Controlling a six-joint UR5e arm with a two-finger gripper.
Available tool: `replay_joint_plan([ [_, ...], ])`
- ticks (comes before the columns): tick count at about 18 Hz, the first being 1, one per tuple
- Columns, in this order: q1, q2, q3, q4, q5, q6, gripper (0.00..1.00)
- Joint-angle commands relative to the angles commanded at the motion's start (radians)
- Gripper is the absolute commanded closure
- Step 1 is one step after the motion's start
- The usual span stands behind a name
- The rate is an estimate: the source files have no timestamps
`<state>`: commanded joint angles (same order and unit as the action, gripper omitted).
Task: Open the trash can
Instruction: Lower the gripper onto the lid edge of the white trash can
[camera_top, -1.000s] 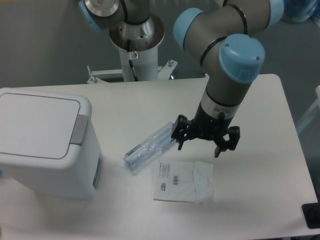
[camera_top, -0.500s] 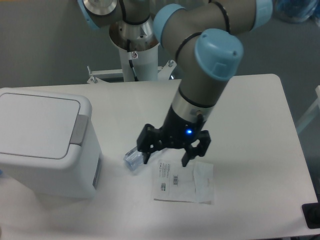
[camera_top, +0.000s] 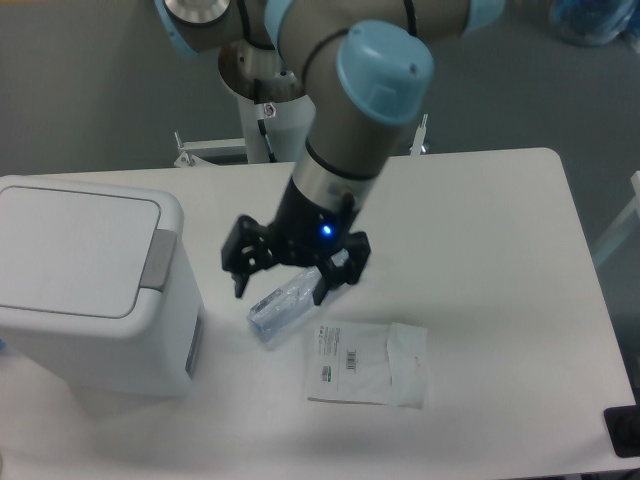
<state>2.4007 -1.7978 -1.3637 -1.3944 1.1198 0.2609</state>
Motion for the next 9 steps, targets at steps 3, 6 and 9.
replay_joint_plan([
  [3,-0.037,-0.002,-0.002,0.005,0.000,-0.048,0.00],
  [6,-0.058,-0.002,-0.011,0.005,-0.002,-0.049,0.00],
  [9,-0.080,0.000,-0.029,0.008,-0.002,-0.049,0.00],
])
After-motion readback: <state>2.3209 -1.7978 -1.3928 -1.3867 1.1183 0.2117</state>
